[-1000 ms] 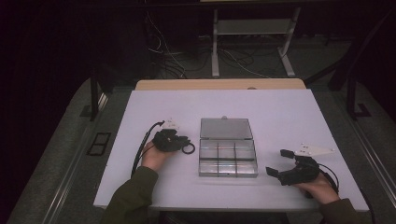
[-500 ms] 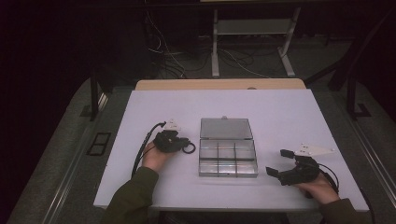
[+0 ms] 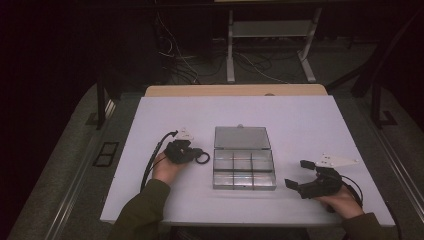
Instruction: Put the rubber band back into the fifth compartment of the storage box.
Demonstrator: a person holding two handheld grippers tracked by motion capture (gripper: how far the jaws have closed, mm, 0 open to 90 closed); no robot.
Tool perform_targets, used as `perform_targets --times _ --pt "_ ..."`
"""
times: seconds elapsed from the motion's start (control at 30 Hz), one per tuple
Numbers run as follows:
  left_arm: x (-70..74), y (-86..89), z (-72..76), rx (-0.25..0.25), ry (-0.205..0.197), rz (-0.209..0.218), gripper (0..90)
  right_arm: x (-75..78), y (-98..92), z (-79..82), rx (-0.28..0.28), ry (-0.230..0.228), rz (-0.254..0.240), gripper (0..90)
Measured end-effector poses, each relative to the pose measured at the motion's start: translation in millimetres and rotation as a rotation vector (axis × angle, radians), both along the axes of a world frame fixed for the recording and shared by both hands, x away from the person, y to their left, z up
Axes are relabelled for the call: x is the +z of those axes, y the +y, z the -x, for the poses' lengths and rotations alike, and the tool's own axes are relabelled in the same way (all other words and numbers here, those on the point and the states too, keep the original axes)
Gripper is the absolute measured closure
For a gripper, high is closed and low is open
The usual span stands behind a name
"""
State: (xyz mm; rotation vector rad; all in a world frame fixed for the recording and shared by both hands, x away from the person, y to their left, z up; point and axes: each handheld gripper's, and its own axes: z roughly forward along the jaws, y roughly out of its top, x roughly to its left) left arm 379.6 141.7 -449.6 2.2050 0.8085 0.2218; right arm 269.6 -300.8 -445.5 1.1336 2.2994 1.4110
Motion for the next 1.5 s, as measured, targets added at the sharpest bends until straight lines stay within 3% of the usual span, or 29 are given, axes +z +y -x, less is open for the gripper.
perform_targets --times 0.67,1.07,1.5 --pt "14.2 10.4 4.5 0.024 -0.037 0.065 86.0 0.4 -0.1 0.3 0.0 0.001 -0.002 0.6" --pt "25.2 10.4 10.8 0.013 -0.062 0.118 85.9 0.3 -0.2 0.2 0.003 -0.002 0.001 0.6" --pt "38.2 2.3 20.2 -0.022 -0.098 0.144 85.7 0.2 -0.1 0.1 0.005 -0.003 0.002 0.6"
